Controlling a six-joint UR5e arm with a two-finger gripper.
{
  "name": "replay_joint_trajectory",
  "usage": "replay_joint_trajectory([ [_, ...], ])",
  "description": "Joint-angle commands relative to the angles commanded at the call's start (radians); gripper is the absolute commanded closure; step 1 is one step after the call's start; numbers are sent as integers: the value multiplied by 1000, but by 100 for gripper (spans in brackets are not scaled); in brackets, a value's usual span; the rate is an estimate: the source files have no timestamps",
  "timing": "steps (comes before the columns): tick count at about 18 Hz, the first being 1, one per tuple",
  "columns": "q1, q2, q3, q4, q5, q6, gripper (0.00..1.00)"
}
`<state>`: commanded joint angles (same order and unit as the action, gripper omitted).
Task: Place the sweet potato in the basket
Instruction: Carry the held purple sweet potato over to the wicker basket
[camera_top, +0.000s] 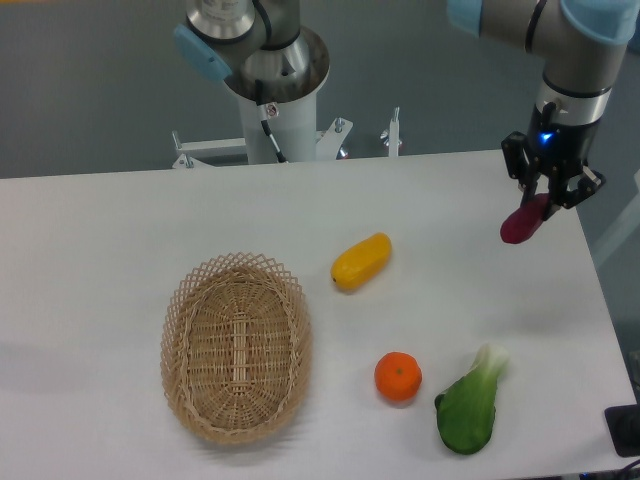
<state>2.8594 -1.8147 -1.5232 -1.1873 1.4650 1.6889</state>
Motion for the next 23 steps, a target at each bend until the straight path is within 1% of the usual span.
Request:
replay_joint_trajectory([
  [4,-6,0,3,0,0,-44,75],
  [9,-92,-8,2,3,6,-193,75],
  [10,-115,-9,-2,14,6,-237,75],
  [12,-172,-11,-15,67,11,-355,75],
  [15,-277,-17,-41,106,12,-552,75],
  [17,-348,-29,-55,150,14,-680,75],
  [19,-412,-28,-69,185,14,-797,75],
  [21,-475,-25,-95,195,15,-889,75],
  [23,-523,-28,-127,199,17,-966,75],
])
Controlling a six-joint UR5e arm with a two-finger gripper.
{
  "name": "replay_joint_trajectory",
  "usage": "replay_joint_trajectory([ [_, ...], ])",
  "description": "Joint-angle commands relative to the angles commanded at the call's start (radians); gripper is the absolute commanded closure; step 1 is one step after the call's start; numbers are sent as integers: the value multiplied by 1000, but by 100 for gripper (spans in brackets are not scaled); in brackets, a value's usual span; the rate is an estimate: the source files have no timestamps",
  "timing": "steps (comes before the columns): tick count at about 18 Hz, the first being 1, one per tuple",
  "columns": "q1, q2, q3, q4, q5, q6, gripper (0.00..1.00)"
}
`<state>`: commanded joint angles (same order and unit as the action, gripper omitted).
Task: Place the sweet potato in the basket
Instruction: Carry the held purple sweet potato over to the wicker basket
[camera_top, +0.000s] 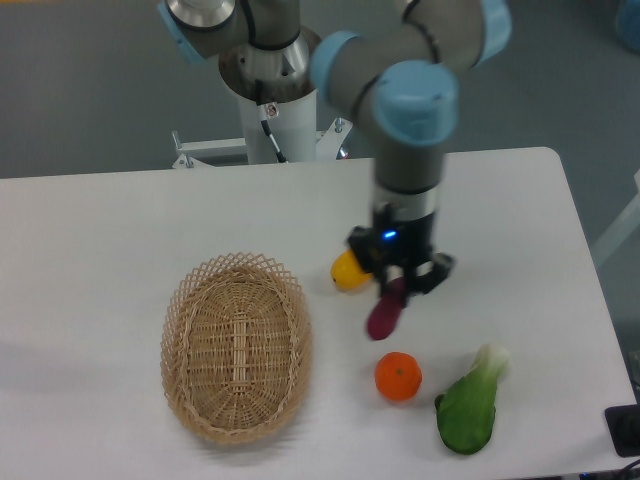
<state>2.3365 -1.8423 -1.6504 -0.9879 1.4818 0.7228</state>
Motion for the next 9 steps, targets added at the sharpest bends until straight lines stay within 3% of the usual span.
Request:
replay_joint_trajectory([
  [6,-160,-63,-29,89,80,-68,74],
  [9,-195,-100,-43,101,110,-54,74],
])
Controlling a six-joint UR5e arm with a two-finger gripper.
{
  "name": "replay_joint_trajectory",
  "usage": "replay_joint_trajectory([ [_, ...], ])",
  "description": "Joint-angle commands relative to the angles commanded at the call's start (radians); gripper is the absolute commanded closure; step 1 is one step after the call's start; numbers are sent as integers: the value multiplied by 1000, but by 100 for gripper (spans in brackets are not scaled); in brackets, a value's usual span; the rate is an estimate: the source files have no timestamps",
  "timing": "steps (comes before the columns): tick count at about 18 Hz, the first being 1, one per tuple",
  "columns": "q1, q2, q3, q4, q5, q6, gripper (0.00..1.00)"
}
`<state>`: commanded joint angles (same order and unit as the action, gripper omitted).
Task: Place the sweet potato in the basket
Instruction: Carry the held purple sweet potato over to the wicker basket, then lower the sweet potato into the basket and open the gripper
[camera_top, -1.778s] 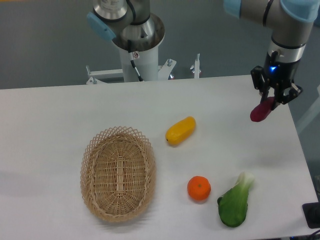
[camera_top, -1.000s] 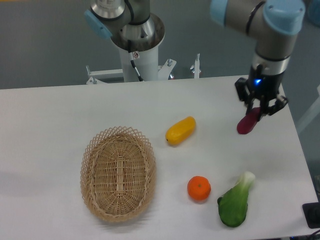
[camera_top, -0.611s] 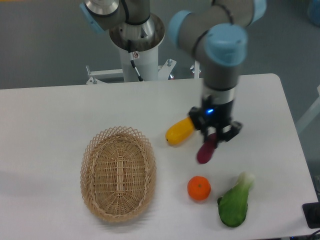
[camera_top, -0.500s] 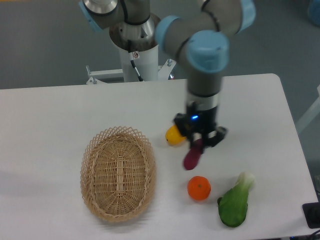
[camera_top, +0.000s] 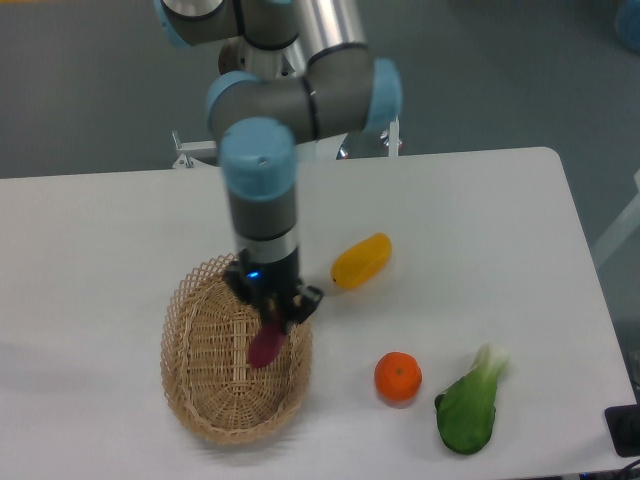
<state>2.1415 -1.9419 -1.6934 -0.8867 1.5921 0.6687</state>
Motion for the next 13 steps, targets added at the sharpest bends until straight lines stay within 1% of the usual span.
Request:
replay_joint_trajectory([
  [5,-17,-37,-46,6,15,51,74],
  [8,-29,-51,-46,6,20,52,74],
  [11,-31,-52,-48,9,19,51,73],
  [12,-31,-52,-48,8,19,49,72],
  [13,-32,-54,-48,9,19,49,68],
])
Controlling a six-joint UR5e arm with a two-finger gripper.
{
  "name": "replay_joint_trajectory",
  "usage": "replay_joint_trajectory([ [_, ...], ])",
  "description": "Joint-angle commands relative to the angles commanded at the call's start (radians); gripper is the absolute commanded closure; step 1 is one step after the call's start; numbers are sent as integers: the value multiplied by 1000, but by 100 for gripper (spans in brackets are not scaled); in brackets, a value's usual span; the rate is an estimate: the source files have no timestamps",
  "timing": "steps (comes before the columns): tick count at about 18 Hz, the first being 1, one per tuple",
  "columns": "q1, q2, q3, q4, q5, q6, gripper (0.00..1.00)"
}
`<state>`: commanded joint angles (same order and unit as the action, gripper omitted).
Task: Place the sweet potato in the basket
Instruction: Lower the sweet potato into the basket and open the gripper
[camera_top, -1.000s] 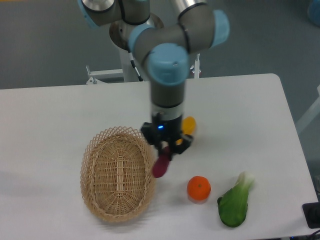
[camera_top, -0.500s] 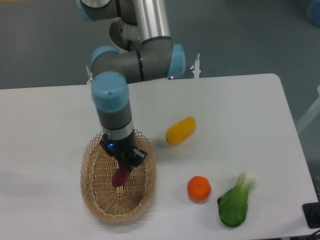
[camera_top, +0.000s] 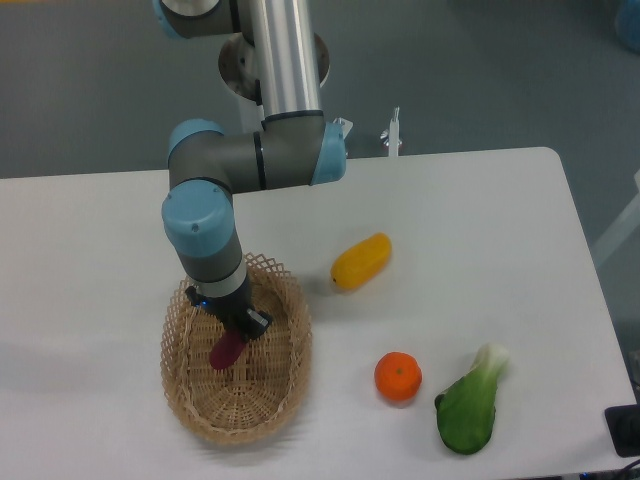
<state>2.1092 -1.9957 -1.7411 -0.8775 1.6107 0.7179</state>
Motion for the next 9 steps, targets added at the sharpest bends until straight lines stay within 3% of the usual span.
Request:
replay_joint_trajectory([
  [2,-6,-2,3,0,2,0,39],
  [4,-6,5,8,0,29,3,0],
  [9,-6,20,41,8,38,-20,0],
])
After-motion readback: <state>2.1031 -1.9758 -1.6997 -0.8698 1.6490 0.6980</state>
